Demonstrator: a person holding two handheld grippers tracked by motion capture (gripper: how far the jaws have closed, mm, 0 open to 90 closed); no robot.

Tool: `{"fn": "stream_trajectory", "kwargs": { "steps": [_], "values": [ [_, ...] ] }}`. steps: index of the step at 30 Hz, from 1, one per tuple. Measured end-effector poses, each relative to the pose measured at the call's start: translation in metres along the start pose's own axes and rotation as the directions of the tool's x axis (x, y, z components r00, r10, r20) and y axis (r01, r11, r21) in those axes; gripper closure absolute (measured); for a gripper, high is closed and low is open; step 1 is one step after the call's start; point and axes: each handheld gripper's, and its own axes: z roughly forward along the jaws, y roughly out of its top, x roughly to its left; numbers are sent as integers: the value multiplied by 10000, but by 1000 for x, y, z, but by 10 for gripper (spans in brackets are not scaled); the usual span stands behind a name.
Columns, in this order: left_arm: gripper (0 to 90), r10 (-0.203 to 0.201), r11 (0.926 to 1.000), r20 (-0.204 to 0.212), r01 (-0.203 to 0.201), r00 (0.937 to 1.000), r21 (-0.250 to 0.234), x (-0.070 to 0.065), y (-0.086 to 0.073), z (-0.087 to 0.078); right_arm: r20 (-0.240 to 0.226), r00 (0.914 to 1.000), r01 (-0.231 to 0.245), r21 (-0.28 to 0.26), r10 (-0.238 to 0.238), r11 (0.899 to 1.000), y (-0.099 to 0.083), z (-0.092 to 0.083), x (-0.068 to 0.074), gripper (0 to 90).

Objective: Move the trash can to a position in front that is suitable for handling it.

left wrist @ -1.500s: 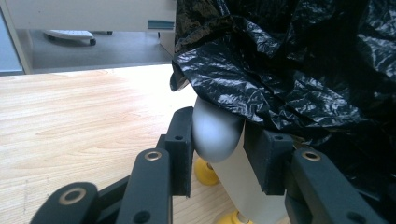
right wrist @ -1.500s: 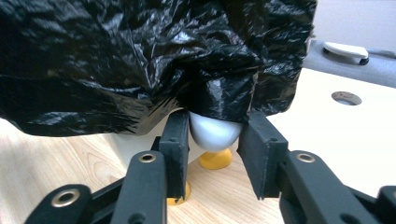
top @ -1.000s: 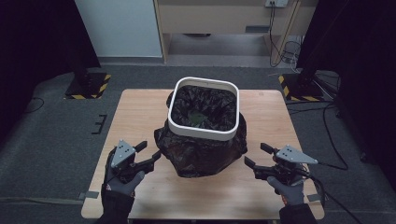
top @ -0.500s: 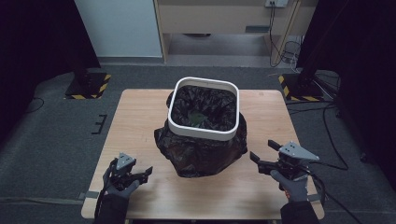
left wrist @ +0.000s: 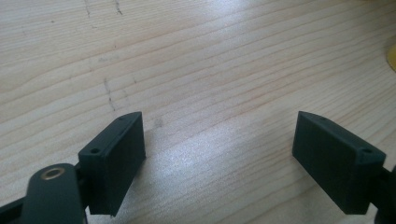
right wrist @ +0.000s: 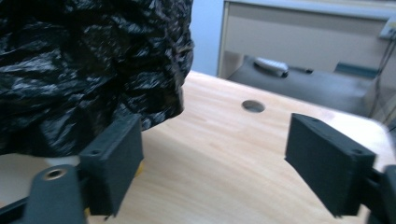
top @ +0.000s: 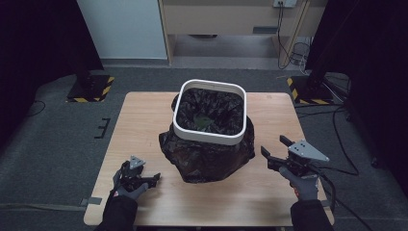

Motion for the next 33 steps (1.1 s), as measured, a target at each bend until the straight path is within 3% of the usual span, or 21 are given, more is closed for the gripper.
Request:
{"fn": "stream_trajectory", "kwargs": {
  "steps": [8, 11, 13, 15, 17, 20, 22, 28, 33],
  "values": [
    [65, 399, 9991, -178, -401, 9990, -146, -2, -2, 7, 388, 9991, 187, -503, -168, 9986, 15, -2, -6, 257],
    [42, 406, 9990, -168, -409, 9990, -178, -1, -1, 8, 192, 9998, 6, -699, 7, 9976, 21, -4, -10, 239],
    [37, 375, 9991, -178, -379, 9991, -189, -1, -1, 9, 8, 9999, -105, -513, 105, 9986, 25, -5, -11, 196],
    [36, 371, 9991, -180, -375, 9991, -186, -1, -1, 9, -76, 10000, -35, -729, 30, 9973, 27, -6, -12, 191],
    [29, 388, 9992, -207, -391, 9990, -126, -1, 0, 9, -239, 9993, -291, -883, 270, 9957, 29, -6, -11, 169],
    [9, 354, 9993, -237, -356, 9991, -75, -1, 0, 10, -247, 9995, -206, -943, 183, 9953, 32, -7, -11, 152],
    [0, 335, 9994, -251, -336, 9991, -59, 0, 0, 10, -391, 9985, -413, -927, 378, 9948, 34, -7, -11, 169],
    [0, 320, 9995, -234, -322, 9992, -62, 0, 0, 10, -135, 9967, -810, -1198, 799, 9895, 40, -9, -15, 199],
    [0, 376, 9993, -199, -377, 9991, -35, 0, 1, 10, -83, 9934, -1137, -1789, 1140, 9773, 49, -12, -20, 242]
  ]
}}
